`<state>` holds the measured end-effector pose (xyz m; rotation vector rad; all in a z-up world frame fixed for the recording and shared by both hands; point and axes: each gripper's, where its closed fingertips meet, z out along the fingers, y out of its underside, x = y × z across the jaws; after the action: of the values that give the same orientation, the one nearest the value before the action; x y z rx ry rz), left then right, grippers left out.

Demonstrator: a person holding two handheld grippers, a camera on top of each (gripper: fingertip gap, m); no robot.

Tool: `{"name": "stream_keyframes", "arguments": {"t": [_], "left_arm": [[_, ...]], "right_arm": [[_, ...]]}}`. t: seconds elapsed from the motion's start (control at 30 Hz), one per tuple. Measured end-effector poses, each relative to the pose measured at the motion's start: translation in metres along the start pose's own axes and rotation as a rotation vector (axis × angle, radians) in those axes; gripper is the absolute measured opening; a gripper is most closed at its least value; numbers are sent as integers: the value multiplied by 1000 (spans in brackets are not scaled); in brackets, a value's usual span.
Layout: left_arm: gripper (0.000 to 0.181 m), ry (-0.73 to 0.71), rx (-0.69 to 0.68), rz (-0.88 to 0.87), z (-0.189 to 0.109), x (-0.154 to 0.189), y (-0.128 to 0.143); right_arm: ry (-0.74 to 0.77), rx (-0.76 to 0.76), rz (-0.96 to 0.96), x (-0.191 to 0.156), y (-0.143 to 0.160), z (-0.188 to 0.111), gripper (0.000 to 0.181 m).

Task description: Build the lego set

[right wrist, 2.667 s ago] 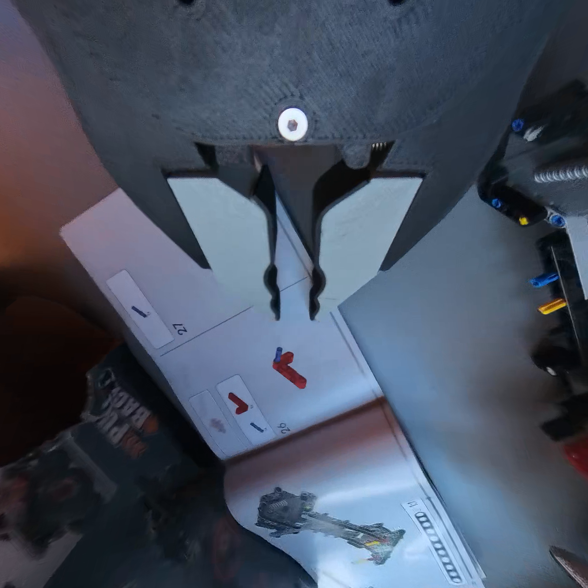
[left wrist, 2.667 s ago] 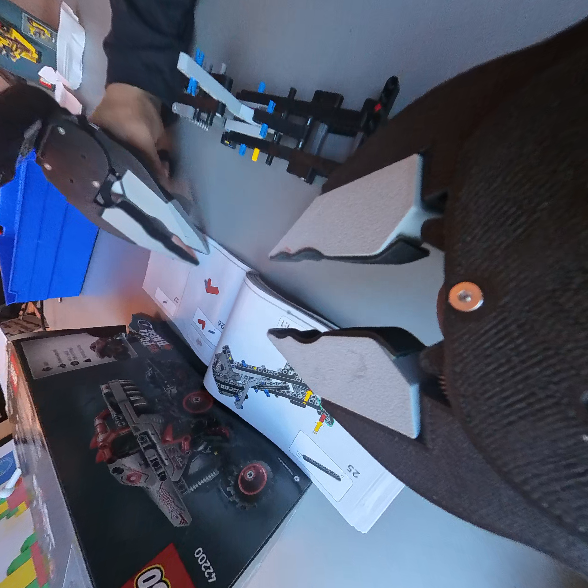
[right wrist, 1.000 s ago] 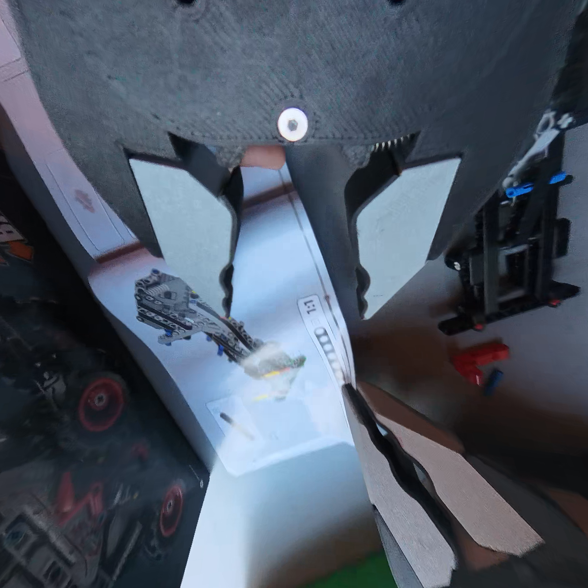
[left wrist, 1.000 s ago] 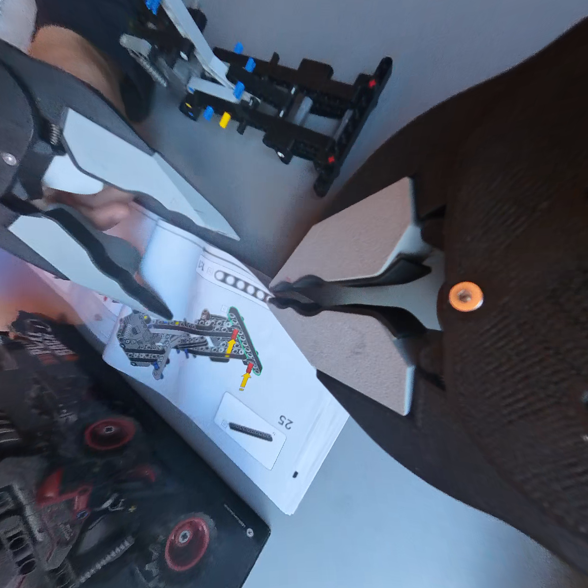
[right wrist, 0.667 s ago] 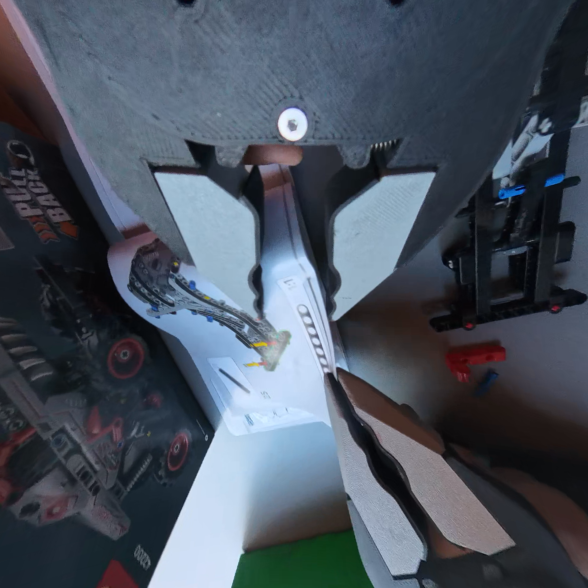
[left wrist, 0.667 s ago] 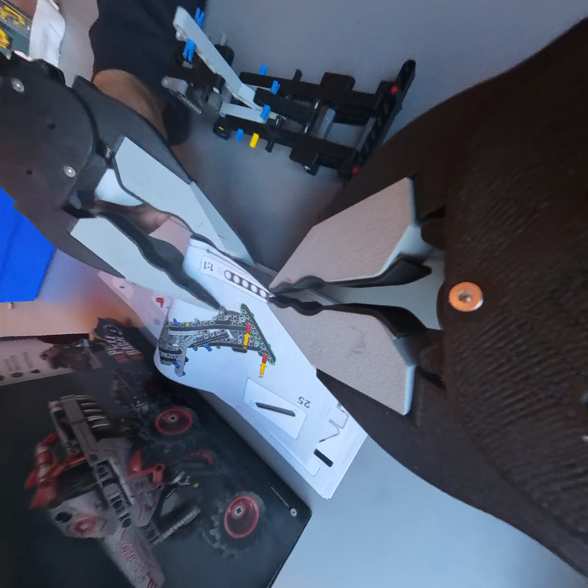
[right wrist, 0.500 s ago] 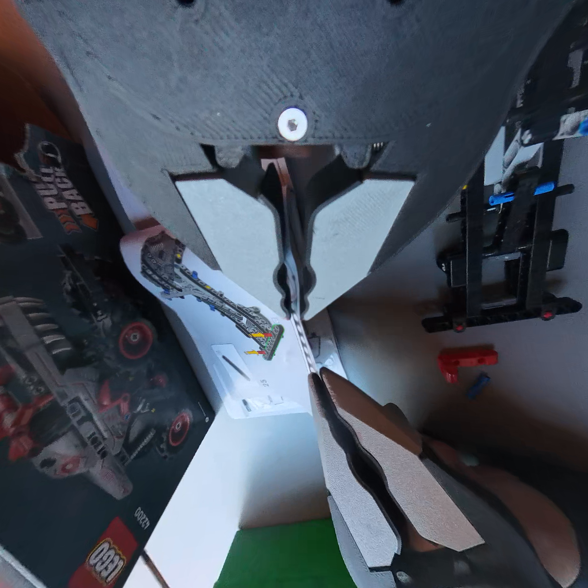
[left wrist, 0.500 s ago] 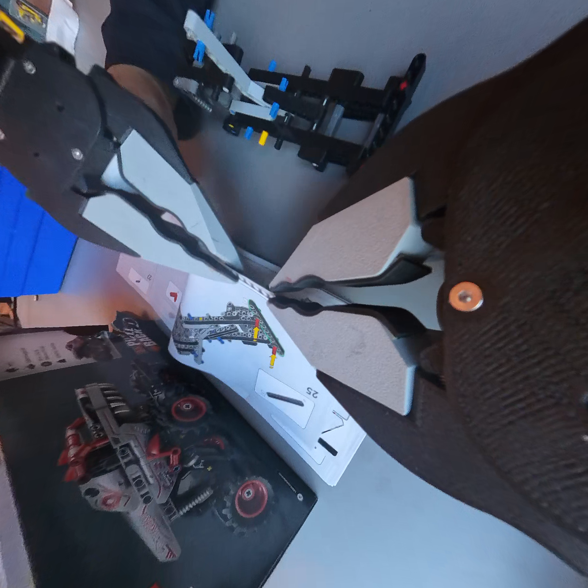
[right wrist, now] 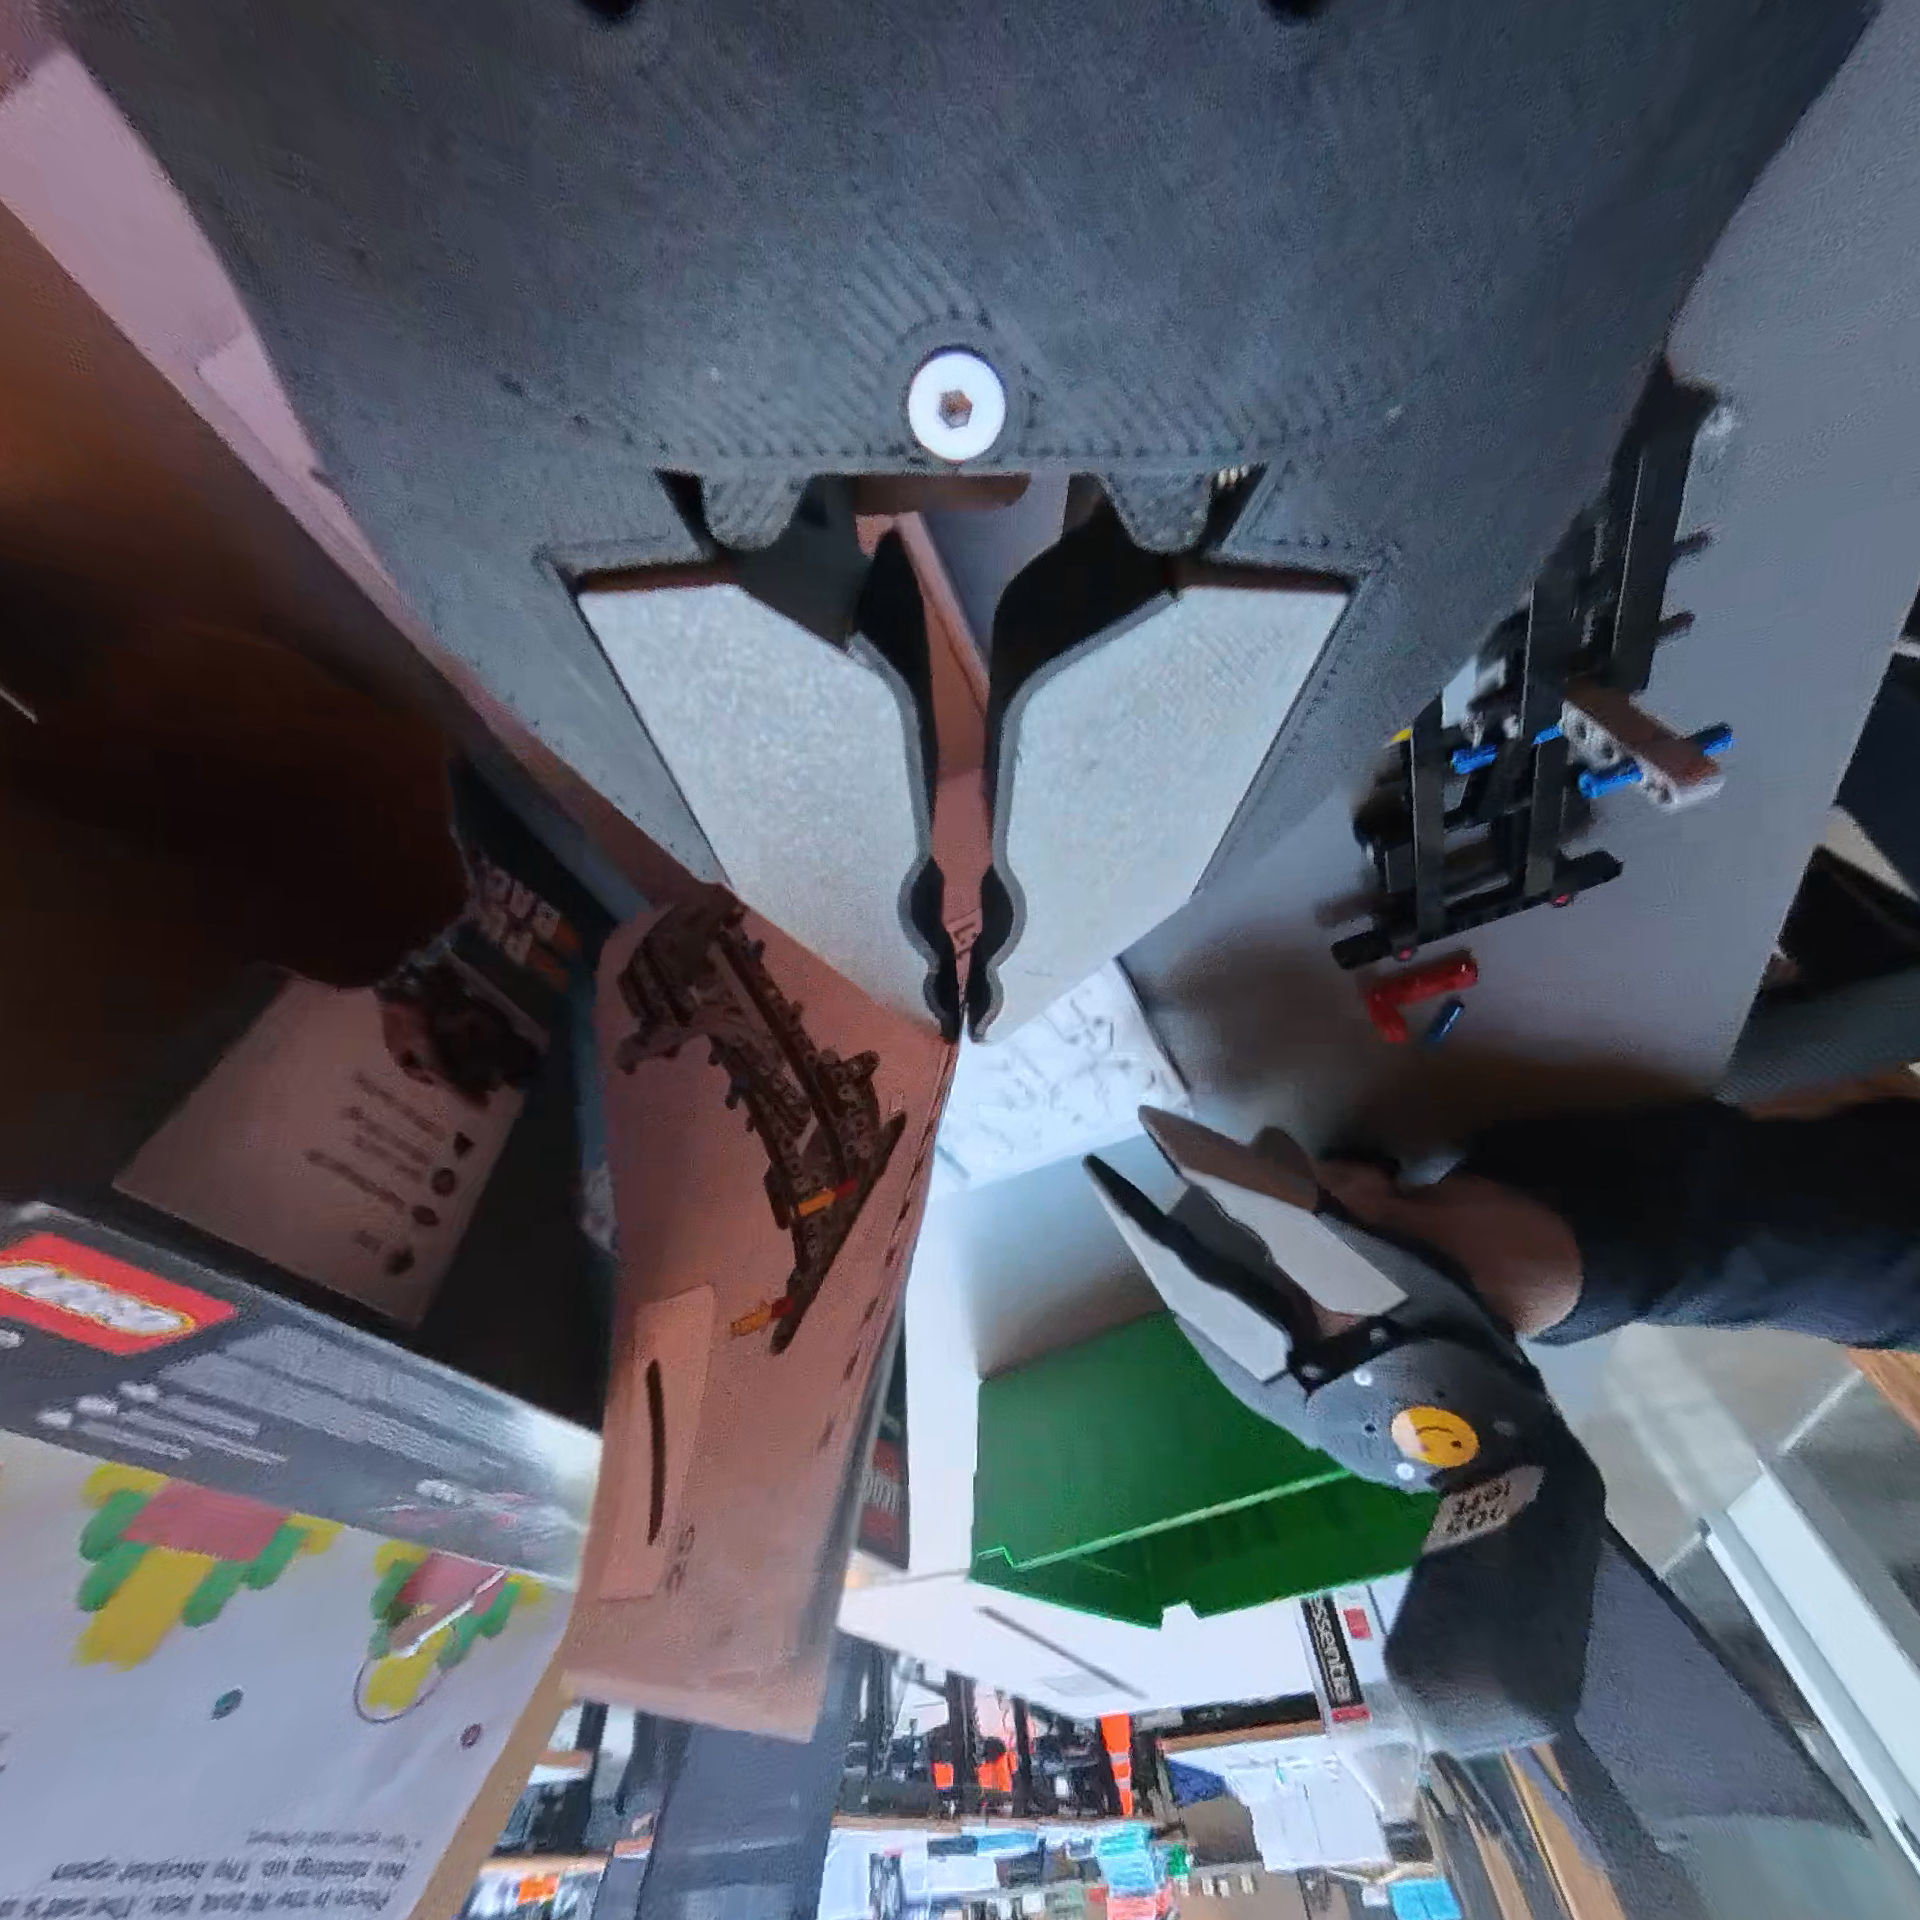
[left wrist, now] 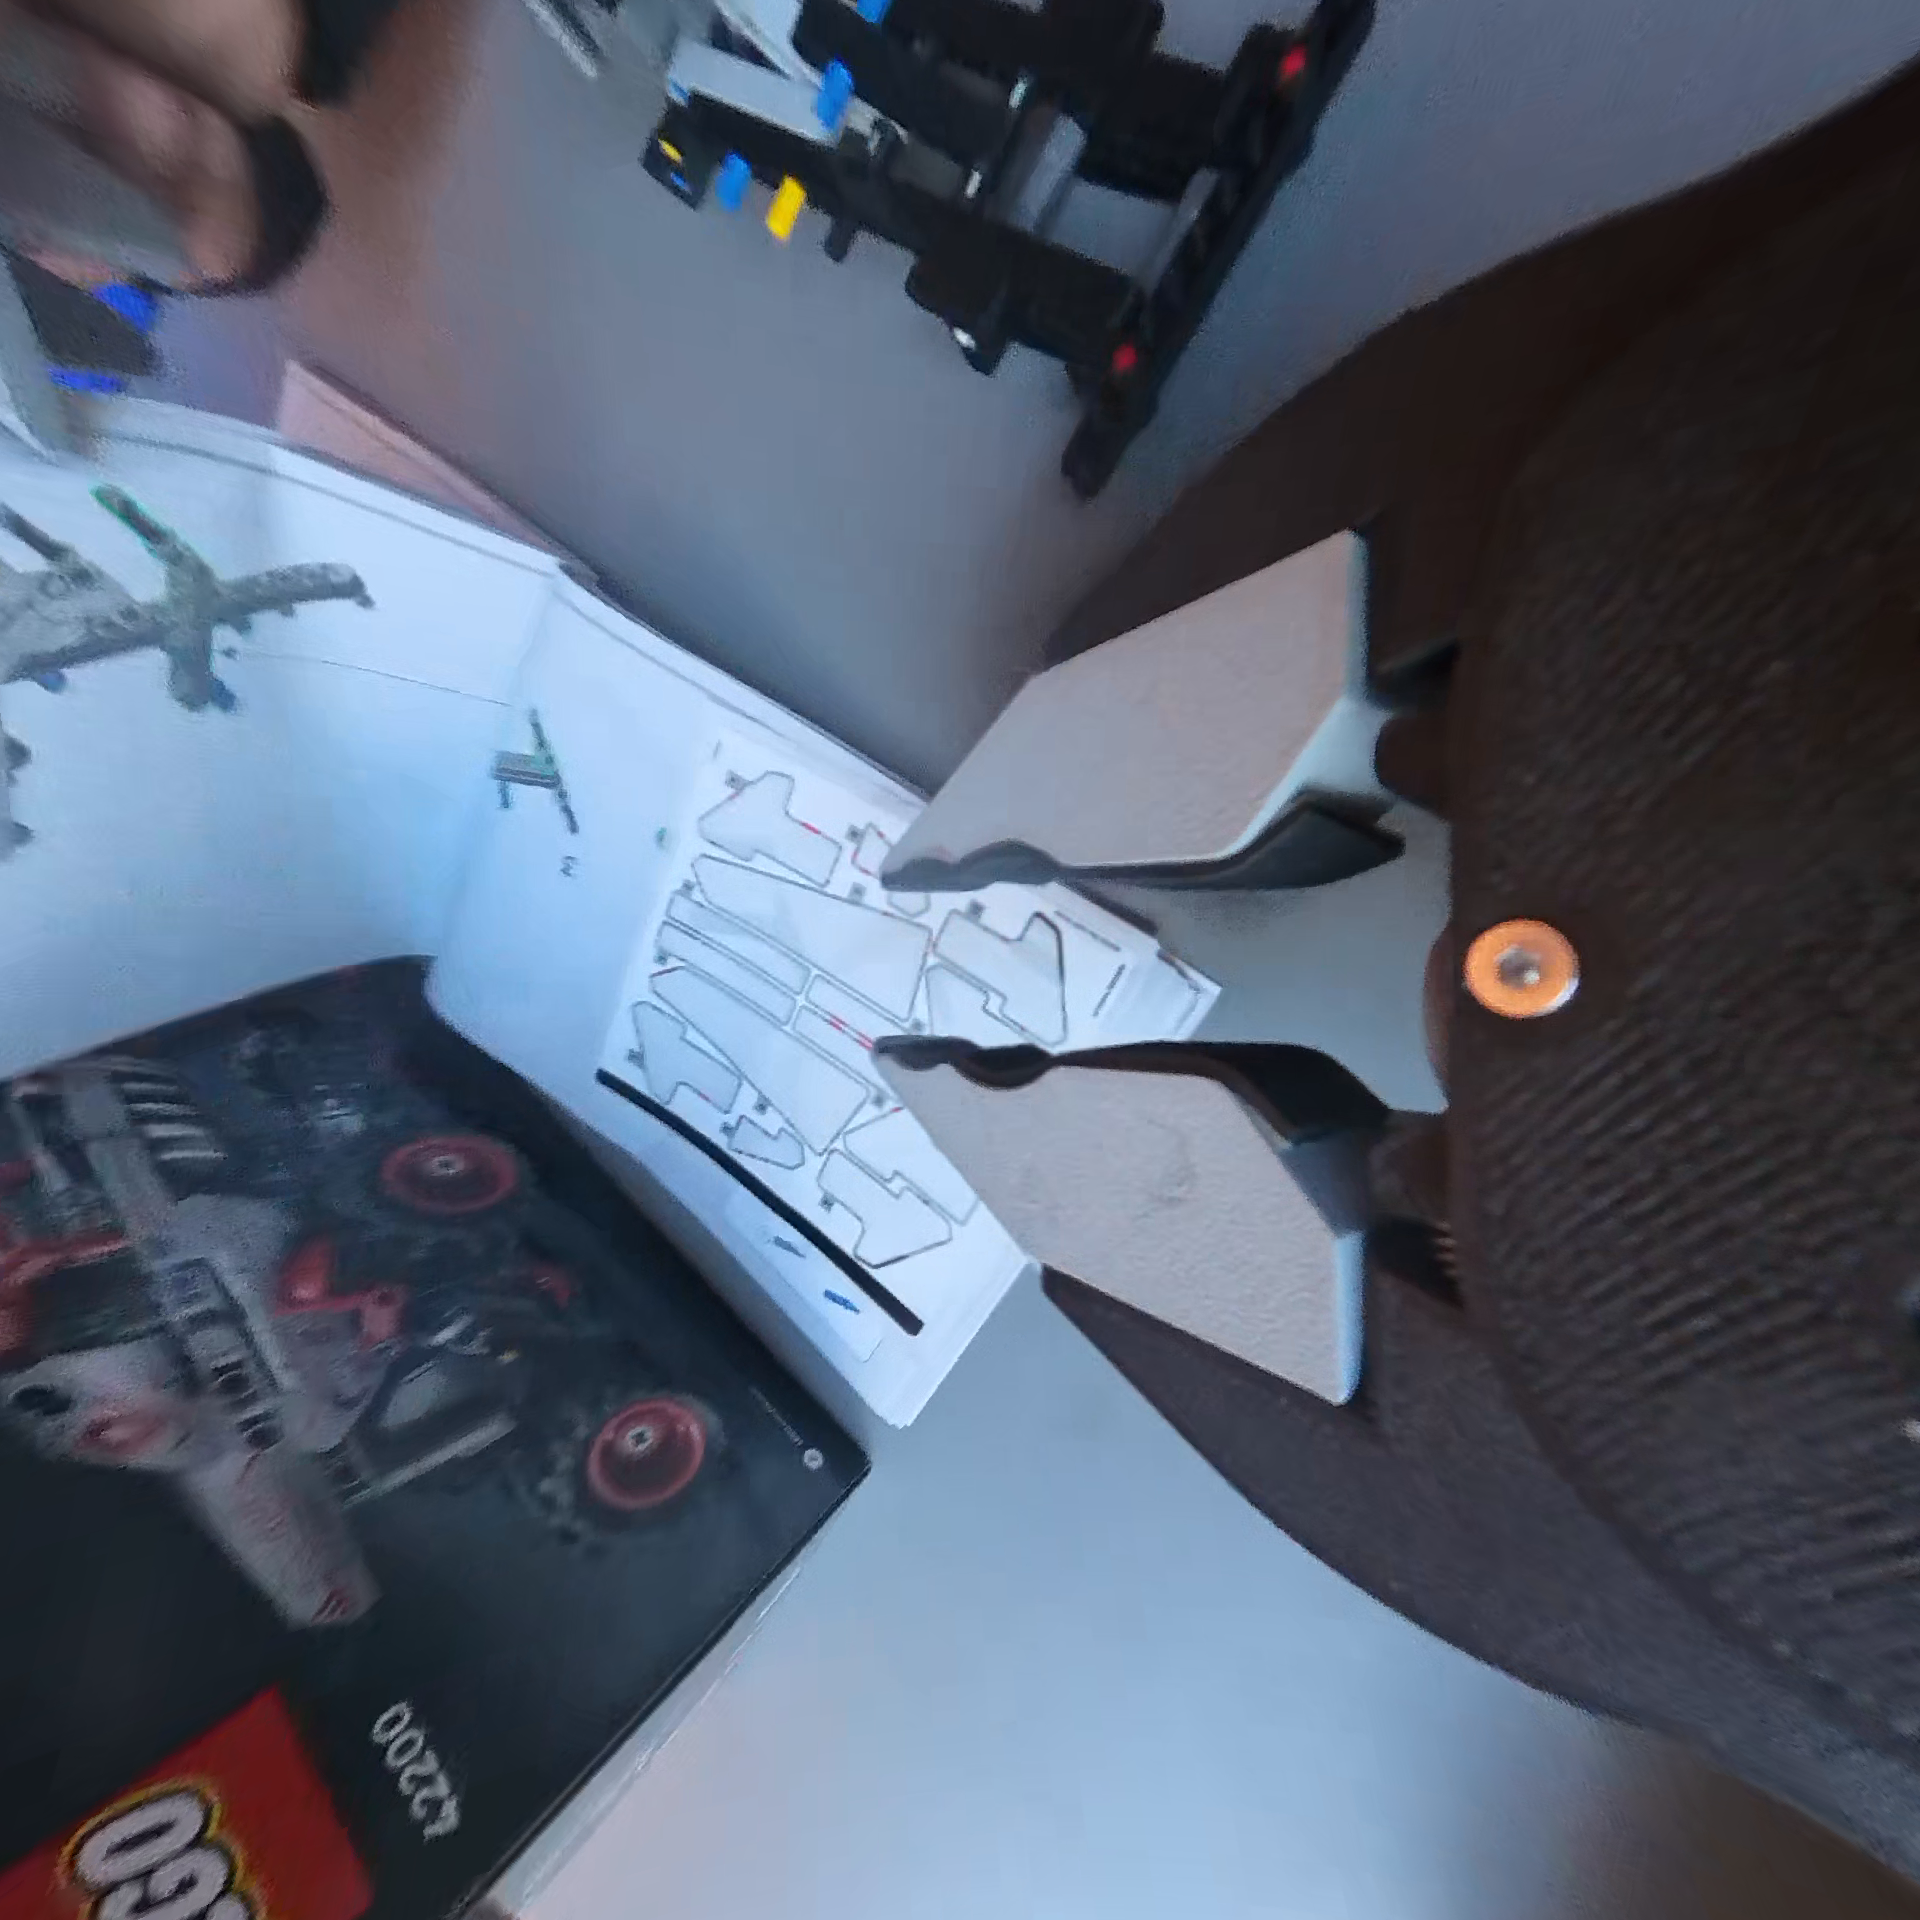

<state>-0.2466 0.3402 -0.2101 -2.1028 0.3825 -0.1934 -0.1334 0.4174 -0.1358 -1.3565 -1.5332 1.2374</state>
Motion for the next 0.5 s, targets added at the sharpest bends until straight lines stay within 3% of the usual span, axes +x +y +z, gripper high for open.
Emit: {"name": "stream_keyframes", "arguments": {"t": [0.23, 0.5], "left_arm": [[23, -37, -49, 54, -1, -6, 9], [34, -7, -192, 62, 5, -2, 31]], "right_arm": [[-49, -156, 30, 0, 49, -36, 1], [-39, -67, 262, 32, 46, -65, 41]]}}
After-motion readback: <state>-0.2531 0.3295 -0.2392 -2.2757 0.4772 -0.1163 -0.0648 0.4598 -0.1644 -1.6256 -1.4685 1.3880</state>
